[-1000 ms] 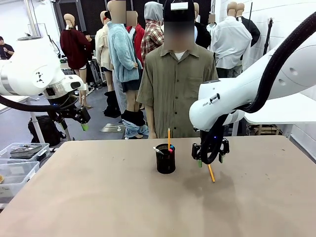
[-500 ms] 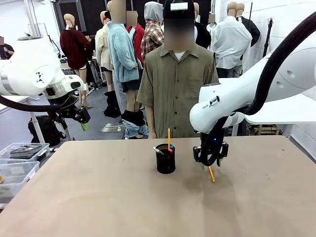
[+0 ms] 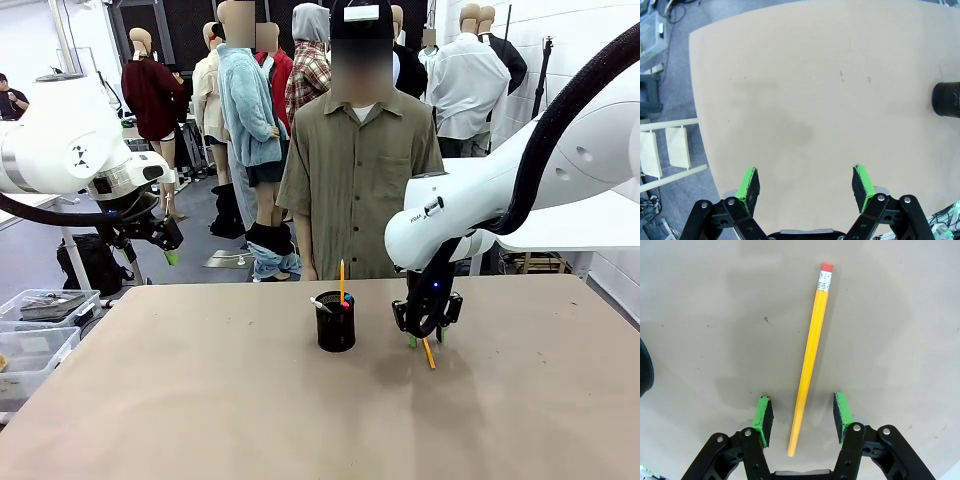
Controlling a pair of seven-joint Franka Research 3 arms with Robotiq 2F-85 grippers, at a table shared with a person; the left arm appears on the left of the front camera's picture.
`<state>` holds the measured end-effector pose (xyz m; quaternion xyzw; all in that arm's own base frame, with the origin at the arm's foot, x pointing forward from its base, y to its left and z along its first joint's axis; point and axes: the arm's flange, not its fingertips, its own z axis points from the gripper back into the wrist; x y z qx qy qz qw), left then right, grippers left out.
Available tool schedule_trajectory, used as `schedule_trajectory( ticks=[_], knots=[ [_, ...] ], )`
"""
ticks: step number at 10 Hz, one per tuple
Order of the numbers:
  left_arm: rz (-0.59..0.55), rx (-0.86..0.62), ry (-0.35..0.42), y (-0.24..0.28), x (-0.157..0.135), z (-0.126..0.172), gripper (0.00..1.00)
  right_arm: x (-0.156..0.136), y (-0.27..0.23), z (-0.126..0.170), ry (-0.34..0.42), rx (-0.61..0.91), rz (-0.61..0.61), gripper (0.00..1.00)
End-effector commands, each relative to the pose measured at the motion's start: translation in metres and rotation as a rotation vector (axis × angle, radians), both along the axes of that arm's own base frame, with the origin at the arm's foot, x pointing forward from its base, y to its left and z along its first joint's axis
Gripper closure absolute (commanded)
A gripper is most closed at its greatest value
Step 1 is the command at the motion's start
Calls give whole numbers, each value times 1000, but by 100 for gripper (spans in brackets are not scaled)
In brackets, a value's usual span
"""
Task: Place the pens into the pen holder.
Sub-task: Pick up a writing instrument from the table and place it into the Pen holder.
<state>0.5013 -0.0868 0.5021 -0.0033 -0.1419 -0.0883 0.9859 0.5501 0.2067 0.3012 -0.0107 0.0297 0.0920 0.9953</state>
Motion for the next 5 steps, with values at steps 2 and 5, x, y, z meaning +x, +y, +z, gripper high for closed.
schedule_trajectory(
  ticks=[2, 5],
  knots=[
    [-13, -4, -6, 3, -1, 0, 4, 6, 4, -5, -11, 5, -14, 37],
    [-13, -4, -6, 3, -1, 0, 4, 6, 2, -6, -10, 11, -2, 97]
  ],
)
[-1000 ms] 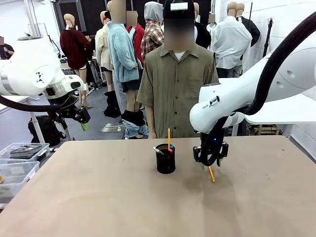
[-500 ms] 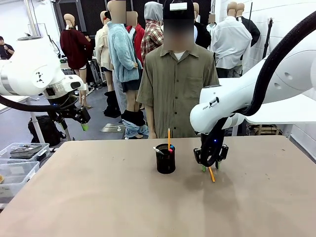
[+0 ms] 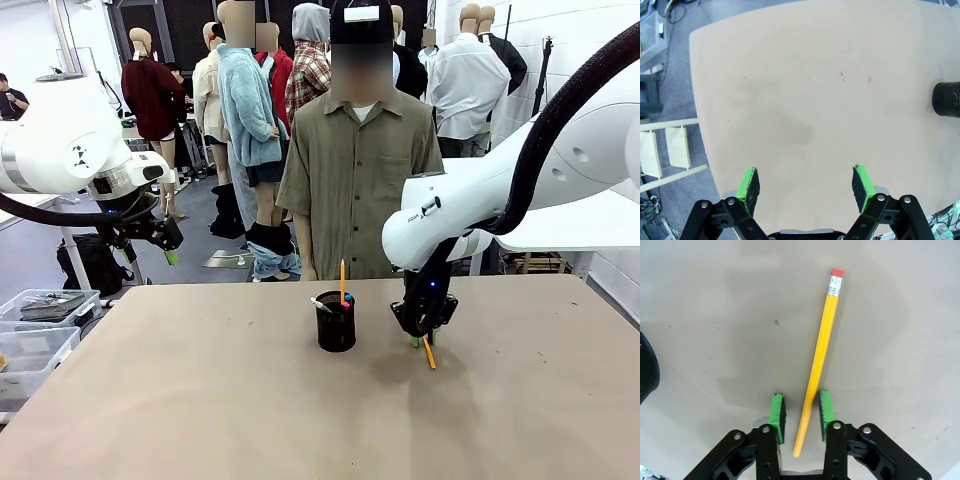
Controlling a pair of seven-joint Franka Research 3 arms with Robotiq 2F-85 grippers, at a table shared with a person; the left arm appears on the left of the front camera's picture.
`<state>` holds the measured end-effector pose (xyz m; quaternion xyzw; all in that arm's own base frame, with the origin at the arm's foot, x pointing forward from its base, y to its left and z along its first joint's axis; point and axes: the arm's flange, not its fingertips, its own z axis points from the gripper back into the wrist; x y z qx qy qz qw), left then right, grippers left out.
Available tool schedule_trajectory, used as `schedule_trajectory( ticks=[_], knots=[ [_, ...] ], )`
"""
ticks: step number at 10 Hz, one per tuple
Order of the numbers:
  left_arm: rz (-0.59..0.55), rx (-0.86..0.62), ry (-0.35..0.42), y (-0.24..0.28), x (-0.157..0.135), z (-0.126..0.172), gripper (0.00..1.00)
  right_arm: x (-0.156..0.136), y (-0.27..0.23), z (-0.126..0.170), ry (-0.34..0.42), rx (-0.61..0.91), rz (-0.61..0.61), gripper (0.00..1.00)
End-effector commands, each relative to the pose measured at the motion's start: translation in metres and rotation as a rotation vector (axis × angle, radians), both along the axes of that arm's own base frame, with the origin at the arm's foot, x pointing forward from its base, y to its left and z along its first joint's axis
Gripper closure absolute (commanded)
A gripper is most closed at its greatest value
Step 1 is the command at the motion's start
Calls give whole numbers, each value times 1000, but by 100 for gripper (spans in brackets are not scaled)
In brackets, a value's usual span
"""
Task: Place the pens into the pen holder.
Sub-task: Pick up a writing instrument from the table and place it into the Pen holder.
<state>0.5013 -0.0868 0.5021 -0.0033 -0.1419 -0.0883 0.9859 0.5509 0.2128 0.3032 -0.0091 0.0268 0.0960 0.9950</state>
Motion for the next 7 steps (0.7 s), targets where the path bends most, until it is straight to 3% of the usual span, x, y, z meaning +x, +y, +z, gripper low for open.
schedule_trajectory(
  ticks=[1, 5, 7],
  knots=[
    [-13, -4, -6, 3, -1, 0, 4, 5, -4, -8, -8, 12, -10, 100],
    [-13, -4, -6, 3, -1, 0, 4, 3, -6, -8, -4, 21, -13, 100],
    [-13, -4, -6, 3, -1, 0, 4, -9, -10, 13, -53, 48, 20, 100]
  ],
)
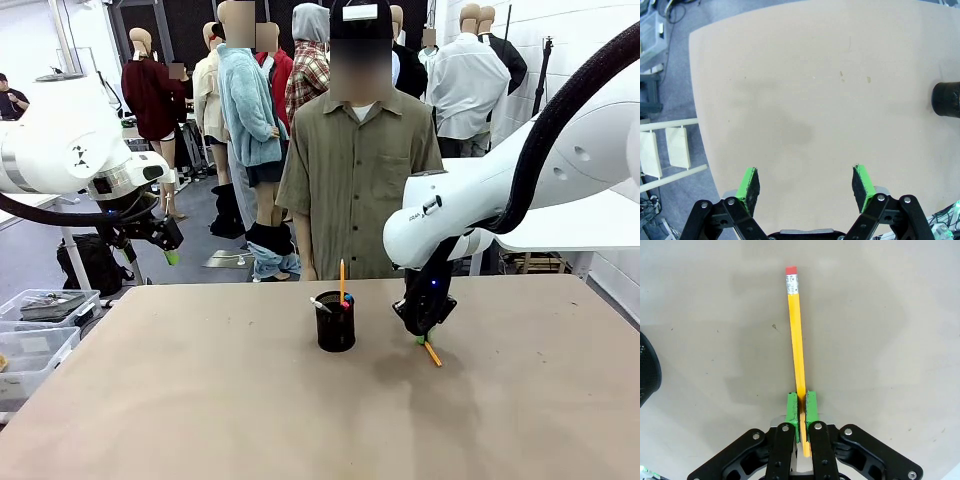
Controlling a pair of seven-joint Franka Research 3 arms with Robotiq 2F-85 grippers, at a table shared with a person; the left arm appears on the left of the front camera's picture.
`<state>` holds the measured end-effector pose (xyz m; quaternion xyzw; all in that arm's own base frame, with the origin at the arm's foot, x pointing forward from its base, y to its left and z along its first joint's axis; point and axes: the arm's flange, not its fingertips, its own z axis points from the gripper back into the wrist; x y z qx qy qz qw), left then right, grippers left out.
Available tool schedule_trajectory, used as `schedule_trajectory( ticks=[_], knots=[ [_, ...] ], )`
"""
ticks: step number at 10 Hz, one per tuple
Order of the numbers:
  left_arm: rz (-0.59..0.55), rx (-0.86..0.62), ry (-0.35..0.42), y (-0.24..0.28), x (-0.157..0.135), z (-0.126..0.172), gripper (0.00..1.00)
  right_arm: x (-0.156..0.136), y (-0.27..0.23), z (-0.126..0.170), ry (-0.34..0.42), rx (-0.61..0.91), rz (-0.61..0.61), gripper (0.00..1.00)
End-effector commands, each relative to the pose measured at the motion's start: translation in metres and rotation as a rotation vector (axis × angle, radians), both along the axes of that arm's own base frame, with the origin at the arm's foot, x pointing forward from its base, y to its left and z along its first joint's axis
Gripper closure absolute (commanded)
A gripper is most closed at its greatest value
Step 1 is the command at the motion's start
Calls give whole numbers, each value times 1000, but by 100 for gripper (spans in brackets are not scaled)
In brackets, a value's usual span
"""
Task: Place the pens into the pen holder.
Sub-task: Pick up a writing instrument from the table and place it into the Pen holder.
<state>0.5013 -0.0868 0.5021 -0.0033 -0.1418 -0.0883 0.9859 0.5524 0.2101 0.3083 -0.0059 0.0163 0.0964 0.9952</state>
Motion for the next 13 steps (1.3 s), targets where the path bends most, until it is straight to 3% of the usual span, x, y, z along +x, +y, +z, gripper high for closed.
schedule_trajectory(
  ticks=[1, 4, 6, 9, 12, 13],
  knots=[
    [-13, -4, -6, 3, -1, 0, 4, -22, -11, 26, -95, 89, 82, 100],
    [-13, -4, -6, 3, -1, 0, 4, -49, -24, 73, -295, 302, 321, 100],
    [-13, -4, -6, 3, -1, 0, 4, -62, -13, 87, -443, 440, 572, 100],
    [-13, -4, -6, 3, -1, 0, 4, -68, -13, 98, -558, 556, 674, 100],
    [-13, -4, -6, 3, -1, 0, 4, -73, -19, 106, -623, 646, 723, 100],
    [-13, -4, -6, 3, -1, 0, 4, -73, -16, 107, -660, 716, 814, 100]
  ],
)
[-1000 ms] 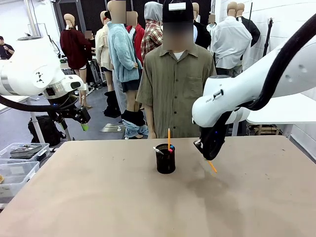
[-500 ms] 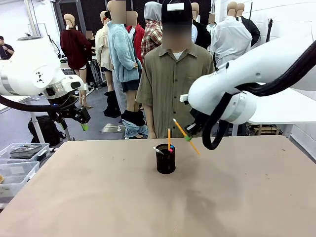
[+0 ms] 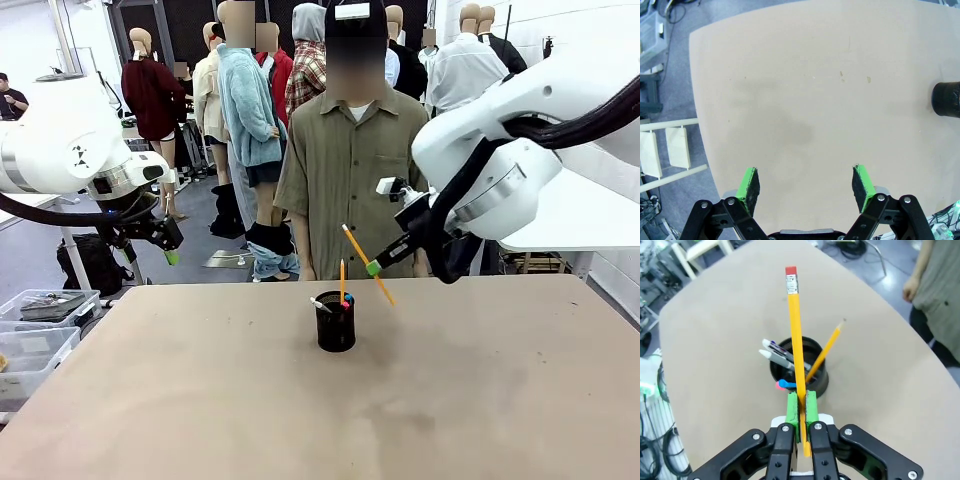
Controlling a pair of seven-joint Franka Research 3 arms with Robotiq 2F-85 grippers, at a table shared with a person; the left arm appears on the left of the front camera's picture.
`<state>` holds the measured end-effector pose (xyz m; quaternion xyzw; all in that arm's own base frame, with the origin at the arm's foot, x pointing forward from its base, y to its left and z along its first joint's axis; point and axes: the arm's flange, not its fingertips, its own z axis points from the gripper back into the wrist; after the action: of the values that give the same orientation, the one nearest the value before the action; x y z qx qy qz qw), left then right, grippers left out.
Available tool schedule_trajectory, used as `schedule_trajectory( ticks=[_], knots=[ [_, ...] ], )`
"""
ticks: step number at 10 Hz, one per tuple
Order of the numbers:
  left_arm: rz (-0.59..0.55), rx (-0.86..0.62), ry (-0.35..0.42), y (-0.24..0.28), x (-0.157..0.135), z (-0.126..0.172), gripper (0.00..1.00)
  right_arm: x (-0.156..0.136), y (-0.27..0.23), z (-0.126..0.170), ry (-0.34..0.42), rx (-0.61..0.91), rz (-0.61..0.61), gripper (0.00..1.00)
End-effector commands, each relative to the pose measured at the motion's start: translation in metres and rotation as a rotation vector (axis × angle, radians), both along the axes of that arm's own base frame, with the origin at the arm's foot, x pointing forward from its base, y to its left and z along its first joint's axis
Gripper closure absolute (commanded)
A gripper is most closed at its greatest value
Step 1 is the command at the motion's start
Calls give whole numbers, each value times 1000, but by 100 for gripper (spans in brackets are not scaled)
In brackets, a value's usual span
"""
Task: Place the pens into the pen holder.
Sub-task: Pick up a writing instrument from the table and place it into the Pen holder.
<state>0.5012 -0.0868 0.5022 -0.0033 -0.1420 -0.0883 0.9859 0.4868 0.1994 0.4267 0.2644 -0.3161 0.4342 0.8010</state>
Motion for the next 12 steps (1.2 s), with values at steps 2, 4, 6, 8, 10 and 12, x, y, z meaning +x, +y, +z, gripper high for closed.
schedule_trajectory(
  ticks=[2, 4, 6, 8, 10, 12],
  knots=[
    [-13, -4, -6, 3, -1, 0, 4, -3, -5, -6, -130, 217, 228, 100],
    [-13, -4, -6, 3, -1, 0, 4, 0, -7, -6, -207, 338, 322, 100],
    [-13, -4, -6, 3, -1, 0, 4, 7, -7, -12, -207, 406, 331, 100],
    [-13, -4, -6, 3, -1, 0, 4, -2, -1, 9, -232, 310, 304, 100],
    [-13, -4, -6, 3, -1, 0, 4, 1, -6, 3, -231, 346, 323, 100],
    [-13, -4, -6, 3, -1, 0, 4, 25, 1, -8, -208, 371, 459, 100]
  ],
)
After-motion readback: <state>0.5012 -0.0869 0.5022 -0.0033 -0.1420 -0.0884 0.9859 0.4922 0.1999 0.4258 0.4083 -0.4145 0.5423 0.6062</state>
